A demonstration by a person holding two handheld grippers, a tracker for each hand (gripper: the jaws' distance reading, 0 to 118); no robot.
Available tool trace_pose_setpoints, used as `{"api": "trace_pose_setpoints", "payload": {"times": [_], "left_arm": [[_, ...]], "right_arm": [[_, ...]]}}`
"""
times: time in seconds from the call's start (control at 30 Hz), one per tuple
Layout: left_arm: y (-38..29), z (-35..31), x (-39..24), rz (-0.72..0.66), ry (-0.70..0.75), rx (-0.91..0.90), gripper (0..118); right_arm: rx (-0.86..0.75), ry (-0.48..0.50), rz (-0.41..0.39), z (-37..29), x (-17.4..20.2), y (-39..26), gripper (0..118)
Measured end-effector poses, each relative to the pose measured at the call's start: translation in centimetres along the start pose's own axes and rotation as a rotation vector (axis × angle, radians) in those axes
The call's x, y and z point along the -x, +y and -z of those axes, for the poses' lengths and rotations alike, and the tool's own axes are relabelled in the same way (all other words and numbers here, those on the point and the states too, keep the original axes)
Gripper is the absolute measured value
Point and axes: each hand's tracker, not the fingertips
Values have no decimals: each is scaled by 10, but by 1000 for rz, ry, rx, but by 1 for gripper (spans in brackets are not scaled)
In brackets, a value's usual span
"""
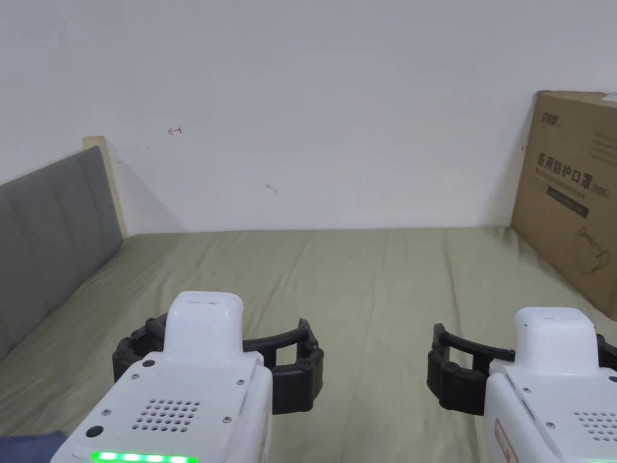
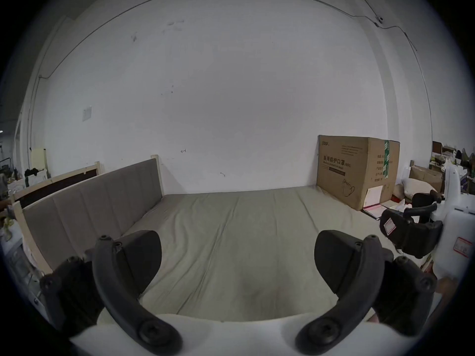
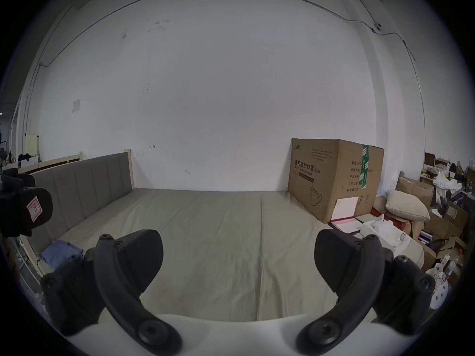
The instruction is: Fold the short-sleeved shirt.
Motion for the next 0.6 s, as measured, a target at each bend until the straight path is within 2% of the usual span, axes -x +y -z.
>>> {"api": "trace_pose_setpoints", "payload": {"times": [0.6], "left_arm": [[0,0,3,-27,-17,-12,118]], "right_arm": [[2,-6,7,-2,-2,-1,117]]}}
